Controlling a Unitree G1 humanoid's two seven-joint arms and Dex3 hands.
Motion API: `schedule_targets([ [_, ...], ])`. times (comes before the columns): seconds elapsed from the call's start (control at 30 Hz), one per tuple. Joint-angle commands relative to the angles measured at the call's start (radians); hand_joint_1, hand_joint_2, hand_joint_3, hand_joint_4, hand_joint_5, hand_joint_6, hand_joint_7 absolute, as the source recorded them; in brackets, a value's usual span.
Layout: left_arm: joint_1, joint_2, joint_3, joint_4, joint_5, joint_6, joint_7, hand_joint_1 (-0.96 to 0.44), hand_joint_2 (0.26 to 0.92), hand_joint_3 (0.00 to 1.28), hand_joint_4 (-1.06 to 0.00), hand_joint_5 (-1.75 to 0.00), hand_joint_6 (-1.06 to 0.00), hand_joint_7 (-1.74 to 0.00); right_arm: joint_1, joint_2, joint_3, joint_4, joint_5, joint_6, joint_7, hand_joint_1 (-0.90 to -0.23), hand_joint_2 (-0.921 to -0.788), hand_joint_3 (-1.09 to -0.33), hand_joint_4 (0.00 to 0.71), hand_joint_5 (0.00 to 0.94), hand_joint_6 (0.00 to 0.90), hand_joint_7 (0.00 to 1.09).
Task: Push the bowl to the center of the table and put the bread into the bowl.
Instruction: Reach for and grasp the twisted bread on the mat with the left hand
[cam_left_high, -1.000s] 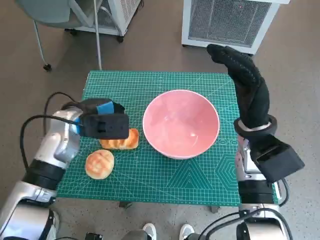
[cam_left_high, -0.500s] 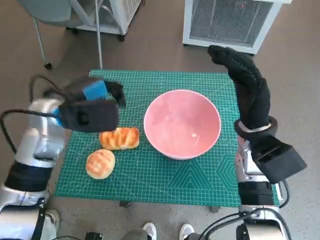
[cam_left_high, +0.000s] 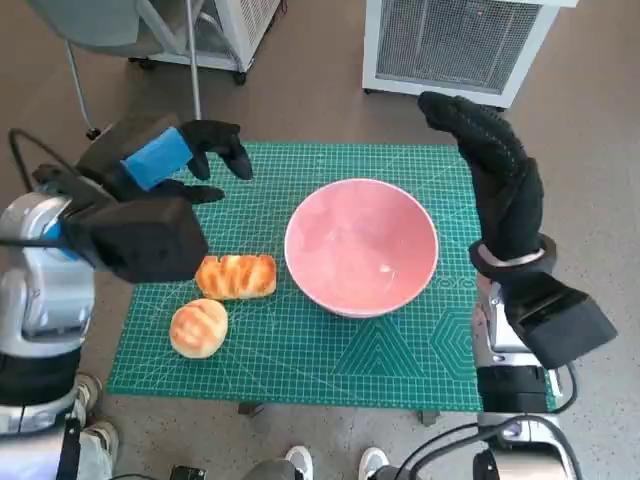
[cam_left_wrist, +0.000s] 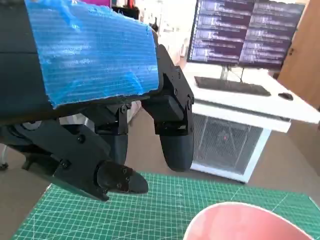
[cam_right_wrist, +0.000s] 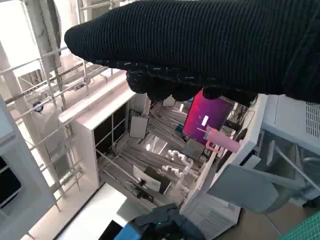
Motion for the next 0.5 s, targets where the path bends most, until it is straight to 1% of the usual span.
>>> schedule_targets([
  [0.03,0.033,0.065,-0.06,-0.092,0.002,0.173,-0.192,-0.25,0.713,0.06,-0.22,-0.29,-0.27,-0.43,0.027,0.004,-0.004,-0.011,0.005,0.02,-0.001,-0.69,-0.921,-0.878,0.274,0.001,-0.001,0.69],
  [0.07,0.044,0.073,-0.075,-0.112,0.008,0.192,-0.219,-0.28,0.7,0.06,-0.18,-0.23,-0.24,-0.37,0.027,0.005,-0.004,-0.013,0.005,0.023,-0.001,-0.69,-0.921,-0.877,0.274,0.001,-0.001,0.69],
  [0.1,0.052,0.078,-0.085,-0.126,0.013,0.204,-0.233,-0.34,0.684,0.04,-0.12,-0.15,-0.2,-0.27,0.028,0.005,-0.004,-0.014,0.005,0.024,-0.001,-0.69,-0.921,-0.875,0.274,0.001,-0.001,0.69],
  [0.2,0.08,0.08,-0.107,-0.161,0.032,0.228,-0.242,-0.41,0.667,0.02,-0.05,-0.05,-0.17,-0.13,0.03,0.006,-0.004,-0.016,0.005,0.027,-0.002,-0.692,-0.921,-0.872,0.274,0.001,-0.001,0.69],
  [0.27,0.103,0.076,-0.117,-0.178,0.042,0.231,-0.23,-0.43,0.665,0.02,-0.04,-0.03,-0.17,-0.1,0.031,0.007,-0.004,-0.018,0.004,0.028,-0.002,-0.693,-0.921,-0.871,0.274,0.001,-0.001,0.69],
  [0.4,0.169,0.064,-0.135,-0.191,0.07,0.197,-0.17,-0.44,0.67,0.01,-0.02,-0.01,-0.15,-0.06,0.03,0.009,-0.004,-0.016,0.006,0.028,0.001,-0.694,-0.921,-0.869,0.275,0.001,-0.001,0.69],
  [0.5,0.201,0.054,-0.149,-0.196,0.094,0.19,-0.137,-0.44,0.674,0.01,-0.01,0.0,-0.14,-0.04,0.029,0.009,-0.003,-0.014,-0.001,0.025,-0.001,-0.694,-0.921,-0.867,0.275,0.002,-0.001,0.69],
])
